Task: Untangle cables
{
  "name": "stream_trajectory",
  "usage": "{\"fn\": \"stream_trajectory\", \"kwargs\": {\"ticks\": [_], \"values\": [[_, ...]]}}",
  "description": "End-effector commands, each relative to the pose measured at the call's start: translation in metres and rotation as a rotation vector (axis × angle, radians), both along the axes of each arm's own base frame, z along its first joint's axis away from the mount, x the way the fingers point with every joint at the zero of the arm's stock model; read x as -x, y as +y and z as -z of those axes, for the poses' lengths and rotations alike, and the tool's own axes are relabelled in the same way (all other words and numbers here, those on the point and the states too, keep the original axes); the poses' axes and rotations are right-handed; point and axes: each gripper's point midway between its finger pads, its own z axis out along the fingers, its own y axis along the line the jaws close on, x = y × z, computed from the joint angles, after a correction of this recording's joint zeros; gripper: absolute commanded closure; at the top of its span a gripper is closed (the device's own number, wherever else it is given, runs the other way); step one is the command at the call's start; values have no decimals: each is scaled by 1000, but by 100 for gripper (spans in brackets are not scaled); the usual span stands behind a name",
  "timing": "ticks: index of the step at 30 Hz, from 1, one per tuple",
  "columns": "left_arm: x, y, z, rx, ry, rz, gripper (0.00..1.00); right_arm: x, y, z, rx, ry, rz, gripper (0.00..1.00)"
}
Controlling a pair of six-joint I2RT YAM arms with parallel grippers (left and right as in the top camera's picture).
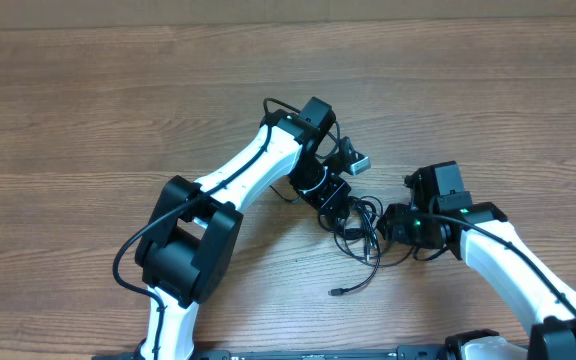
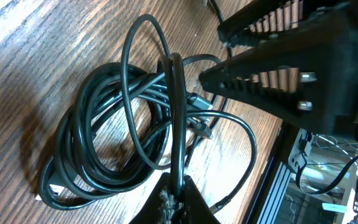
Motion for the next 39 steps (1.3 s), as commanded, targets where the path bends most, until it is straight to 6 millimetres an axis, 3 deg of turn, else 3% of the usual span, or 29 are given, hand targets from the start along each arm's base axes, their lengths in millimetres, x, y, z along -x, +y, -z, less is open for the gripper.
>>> {"fn": "stream_trajectory", "kwargs": {"ticks": [1, 4, 5, 8, 11, 14, 20, 24, 28, 31, 32, 34, 39], "values": [[-4, -4, -15, 16, -40, 0, 96, 0, 0, 11, 0, 22, -12, 49], [-3, -3, -15, 10, -33, 0, 96, -1, 1, 21, 2, 44, -9, 54], [-2, -2, -14, 6, -29, 0, 96, 0, 1, 27, 6, 63, -9, 69], [-2, -2, -14, 4, -29, 0, 96, -1, 1, 28, 6, 62, -8, 96], [-2, -1, -13, -1, -31, -1, 96, -4, -5, 26, 9, 59, 42, 96], [-4, 2, -11, -25, -44, -3, 96, -8, -26, 24, 48, 60, 161, 96], [-9, 23, 1, -140, -69, -19, 96, 3, -92, 25, 190, 118, 465, 96], [-13, 29, 0, -144, -56, -45, 96, 15, -122, 26, 201, 169, 596, 95], [-15, 29, -1, -135, -45, -63, 96, 23, -135, 27, 192, 204, 654, 74], [-15, 29, -1, -135, -44, -61, 96, 22, -127, 27, 149, 211, 644, 57], [-15, 29, -1, -135, -44, -61, 92, 21, -122, 27, 122, 212, 636, 53], [-15, 28, -1, -135, -45, -60, 74, 17, -113, 25, 69, 206, 605, 44], [-17, 28, 0, -134, -56, -61, 46, 8, -93, 21, -33, 173, 486, 40]]}}
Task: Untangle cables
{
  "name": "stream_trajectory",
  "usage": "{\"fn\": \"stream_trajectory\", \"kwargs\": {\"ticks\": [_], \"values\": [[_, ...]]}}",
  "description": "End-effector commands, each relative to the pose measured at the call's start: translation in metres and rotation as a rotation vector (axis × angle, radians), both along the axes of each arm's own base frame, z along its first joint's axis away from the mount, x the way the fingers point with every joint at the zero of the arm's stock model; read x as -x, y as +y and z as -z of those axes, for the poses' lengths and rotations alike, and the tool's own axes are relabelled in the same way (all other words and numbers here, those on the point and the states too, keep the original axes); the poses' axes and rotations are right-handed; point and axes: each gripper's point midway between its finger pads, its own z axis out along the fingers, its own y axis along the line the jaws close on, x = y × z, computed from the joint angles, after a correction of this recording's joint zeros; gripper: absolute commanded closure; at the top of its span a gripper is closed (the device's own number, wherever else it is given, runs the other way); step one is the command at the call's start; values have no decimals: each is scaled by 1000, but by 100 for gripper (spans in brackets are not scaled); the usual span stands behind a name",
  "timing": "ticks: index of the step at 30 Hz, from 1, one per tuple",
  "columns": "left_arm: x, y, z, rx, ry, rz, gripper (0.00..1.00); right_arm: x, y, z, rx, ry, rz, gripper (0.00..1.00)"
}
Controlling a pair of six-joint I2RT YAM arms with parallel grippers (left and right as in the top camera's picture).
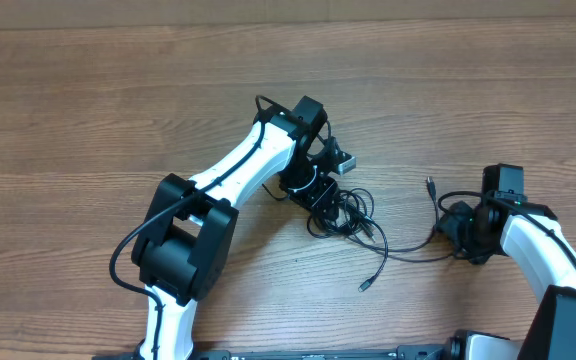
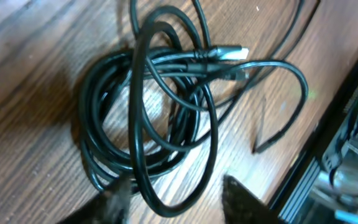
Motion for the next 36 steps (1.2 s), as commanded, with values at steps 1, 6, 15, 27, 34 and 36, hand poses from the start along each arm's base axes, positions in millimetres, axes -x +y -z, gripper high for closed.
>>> {"fn": "stream_trajectory", "kwargs": {"ticks": [1, 6, 15, 27, 34, 36], "values": [[-10, -3, -14, 22, -53, -5, 42, -2, 19, -1, -97, -31, -85, 39], [-20, -9, -14, 52, -100, -6, 31, -2, 19, -1, -95, -32, -97, 18], [-45, 0, -1, -83, -206, -103, 28, 1, 19, -1, -97, -22, -96, 5], [-41, -7, 24, -191, -266, -62, 22, 1, 22, -2, -112, -25, -98, 5], [-32, -9, 44, -218, -229, -38, 31, 0, 22, -2, -111, -26, -98, 5], [-32, -10, 44, -216, -231, -39, 39, 0, 22, -2, -111, -26, -98, 5]]}}
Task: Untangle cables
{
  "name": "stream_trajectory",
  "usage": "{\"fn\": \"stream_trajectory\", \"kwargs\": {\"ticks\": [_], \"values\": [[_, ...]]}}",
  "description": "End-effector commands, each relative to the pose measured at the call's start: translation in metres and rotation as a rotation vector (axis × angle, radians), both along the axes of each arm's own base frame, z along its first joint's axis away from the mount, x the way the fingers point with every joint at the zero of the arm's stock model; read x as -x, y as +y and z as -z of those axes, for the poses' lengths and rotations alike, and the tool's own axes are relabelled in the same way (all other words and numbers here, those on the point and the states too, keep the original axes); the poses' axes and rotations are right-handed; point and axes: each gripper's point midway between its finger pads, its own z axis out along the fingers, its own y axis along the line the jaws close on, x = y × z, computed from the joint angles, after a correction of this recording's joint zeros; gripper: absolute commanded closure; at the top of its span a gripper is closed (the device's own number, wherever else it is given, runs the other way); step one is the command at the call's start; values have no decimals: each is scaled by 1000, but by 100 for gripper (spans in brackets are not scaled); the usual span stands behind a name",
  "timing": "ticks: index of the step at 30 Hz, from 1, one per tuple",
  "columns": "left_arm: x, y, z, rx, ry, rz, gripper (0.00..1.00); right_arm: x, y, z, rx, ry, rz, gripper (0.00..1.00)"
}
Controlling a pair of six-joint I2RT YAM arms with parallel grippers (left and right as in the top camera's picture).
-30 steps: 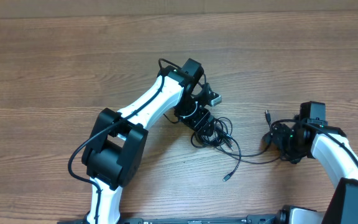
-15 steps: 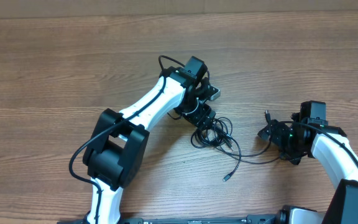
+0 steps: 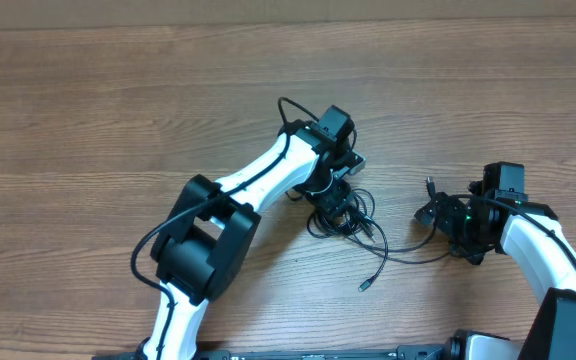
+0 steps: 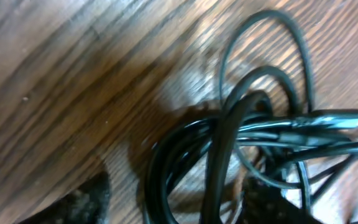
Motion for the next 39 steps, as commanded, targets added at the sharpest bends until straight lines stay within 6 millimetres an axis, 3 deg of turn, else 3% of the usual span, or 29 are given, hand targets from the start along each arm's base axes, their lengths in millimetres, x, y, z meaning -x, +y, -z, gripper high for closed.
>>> {"fn": "stream_trajectory", "kwargs": {"ticks": [1, 5, 10, 15, 24, 34, 39], "values": [[-1, -1, 4, -10, -2, -4, 46, 9, 1, 7, -4, 34, 1, 5], [-1, 0, 4, -13, 1, -5, 96, 10, 1, 7, -5, 38, 1, 5], [2, 1, -8, -18, 39, -26, 96, 13, 2, 3, -9, 58, 1, 10], [-3, -3, -45, 23, 77, -33, 96, 2, 2, -25, -7, 11, -34, 11], [-9, -35, -118, 304, 111, 72, 96, -15, 50, -91, -229, -262, -303, 11], [8, -56, -140, 487, 168, 177, 96, -19, 96, -108, -307, -387, -531, 14], [12, -59, -145, 520, 192, 180, 96, -23, 111, -111, -295, -428, -599, 36]]}}
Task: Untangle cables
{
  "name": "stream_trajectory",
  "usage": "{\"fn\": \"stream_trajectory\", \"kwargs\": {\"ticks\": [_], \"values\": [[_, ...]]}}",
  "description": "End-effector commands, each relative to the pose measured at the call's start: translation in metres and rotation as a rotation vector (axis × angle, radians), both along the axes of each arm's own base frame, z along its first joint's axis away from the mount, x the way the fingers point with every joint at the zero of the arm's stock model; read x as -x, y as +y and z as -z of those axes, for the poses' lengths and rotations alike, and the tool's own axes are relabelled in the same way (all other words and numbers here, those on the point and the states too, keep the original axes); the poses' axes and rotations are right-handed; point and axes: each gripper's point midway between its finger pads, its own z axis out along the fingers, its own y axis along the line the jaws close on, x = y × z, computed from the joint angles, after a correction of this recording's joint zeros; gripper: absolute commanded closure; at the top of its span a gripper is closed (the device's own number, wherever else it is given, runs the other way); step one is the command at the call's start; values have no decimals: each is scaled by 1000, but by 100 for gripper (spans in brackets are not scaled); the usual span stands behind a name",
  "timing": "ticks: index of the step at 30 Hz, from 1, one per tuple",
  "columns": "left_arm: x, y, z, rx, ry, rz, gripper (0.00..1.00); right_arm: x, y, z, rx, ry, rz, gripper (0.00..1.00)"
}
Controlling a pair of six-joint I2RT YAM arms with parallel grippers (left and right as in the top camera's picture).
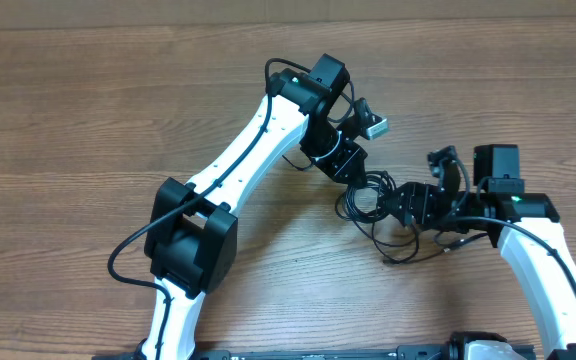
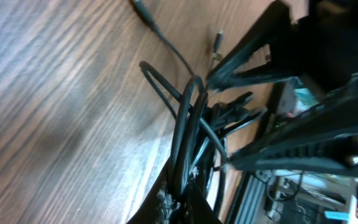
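A tangle of black cables (image 1: 368,195) lies on the wooden table between the two arms. My left gripper (image 1: 346,165) is shut on several of its loops, which rise as a tight bend from the jaws (image 2: 188,118) in the left wrist view. My right gripper (image 1: 408,205) is at the tangle's right side, and its ribbed fingers (image 2: 260,43) stand wide apart with strands running between them. One loose cable tail (image 1: 398,255) trails toward the front. A plug end (image 2: 140,7) lies on the wood past the bend.
The wooden table (image 1: 88,120) stretches bare to the left and back. The left arm's links (image 1: 258,150) slant across the middle. The right arm (image 1: 528,250) comes in from the front right. A metal frame (image 2: 278,186) runs along the table's front edge.
My left gripper was open low over the tangle and is now shut on its loops, further right. My right gripper has moved left from the table's right side to the tangle.
At first my left gripper was shut on a loop and the right gripper was at the tangle. Then the left was open over it, while the right was far right with one strand stretched out. Now the left grips loops again and the right is back at the tangle.
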Motion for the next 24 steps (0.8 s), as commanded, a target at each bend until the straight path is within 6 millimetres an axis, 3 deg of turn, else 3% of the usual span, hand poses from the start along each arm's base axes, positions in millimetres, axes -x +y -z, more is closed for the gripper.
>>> {"fn": "stream_trajectory", "kwargs": {"ticks": [1, 3, 4, 9, 13, 17, 22, 24], "values": [[5, -11, -17, 97, 13, 39, 96, -5, 10, -10, 3, -60, -48, 46], [5, -11, -17, 95, 12, 39, 96, -5, 6, -6, 42, -54, -40, 66], [5, -11, -16, 91, 10, 38, 96, -5, 3, -3, 60, -45, -28, 71], [4, -6, -12, 56, 4, 33, 96, -4, -11, 8, 150, -13, 16, 73], [5, -2, -8, 31, 3, 36, 96, -6, -25, 15, 212, 34, 116, 88], [6, -2, -8, 30, 4, 36, 96, -8, -40, 20, 271, 72, 213, 77], [6, -2, -8, 33, -1, 42, 96, -9, -49, 23, 298, 104, 294, 75], [6, -2, -8, 32, -1, 42, 96, -8, -52, 25, 311, 118, 321, 70]]}}
